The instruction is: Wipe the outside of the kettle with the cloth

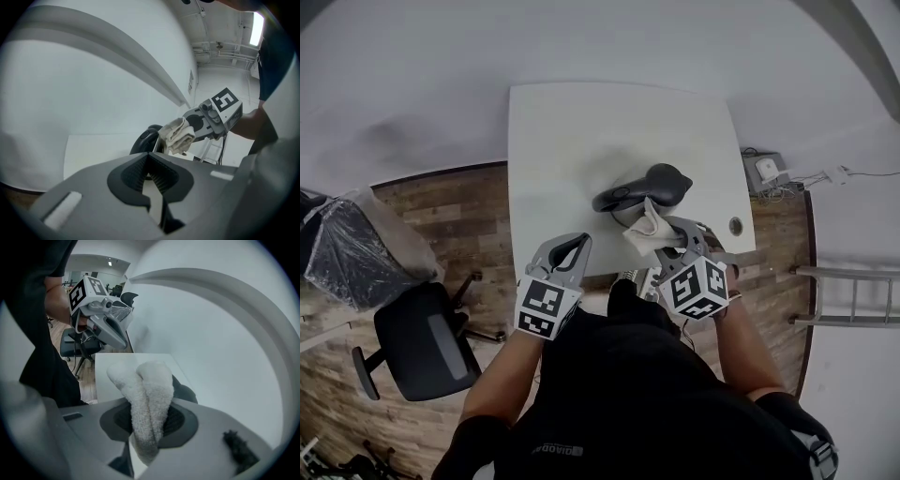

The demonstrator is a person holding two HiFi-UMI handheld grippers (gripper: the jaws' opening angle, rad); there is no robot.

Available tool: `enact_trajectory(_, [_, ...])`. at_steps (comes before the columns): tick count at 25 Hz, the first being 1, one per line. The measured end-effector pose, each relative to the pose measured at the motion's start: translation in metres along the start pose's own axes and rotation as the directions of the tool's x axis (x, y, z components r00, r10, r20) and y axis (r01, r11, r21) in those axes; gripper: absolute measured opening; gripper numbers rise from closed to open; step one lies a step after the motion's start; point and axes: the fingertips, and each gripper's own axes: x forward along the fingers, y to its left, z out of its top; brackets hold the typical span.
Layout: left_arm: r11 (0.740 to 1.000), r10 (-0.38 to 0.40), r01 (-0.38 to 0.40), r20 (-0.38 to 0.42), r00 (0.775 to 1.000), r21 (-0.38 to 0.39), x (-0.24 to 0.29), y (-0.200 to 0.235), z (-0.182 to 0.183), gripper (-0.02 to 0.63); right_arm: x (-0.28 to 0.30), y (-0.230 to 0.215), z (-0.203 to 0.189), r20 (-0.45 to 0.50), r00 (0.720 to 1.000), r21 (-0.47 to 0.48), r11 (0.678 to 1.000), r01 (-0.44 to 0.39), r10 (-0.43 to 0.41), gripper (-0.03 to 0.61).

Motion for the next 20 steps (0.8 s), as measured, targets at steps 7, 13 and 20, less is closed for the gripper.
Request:
enact_trajectory(7, [1.000,0.004,-0.004,-0.017,1.000,-0.010,0.005,0.001,-0.008,0.006,0.017,0.013,-0.005,-0.013,0.999,-0.013,0.999,-0.034,0.034,0.098])
enact_trajectory(13, [0.999,0.005,-0.006,-0.034,0.999,-0.035,0.008,0.002,-0.014,0.006,0.033,0.022,-0.012,-0.027,0.998,0.023,0.999,-0.049,0.050,0.098])
enact_trajectory(20, [0.998,0.012,-0.015,-0.056,0.998,-0.056,0.011,0.007,-0.021,0.006,0.056,0.033,-0.014,-0.029,0.998,0.071,0.996,-0.056,0.058,0.098])
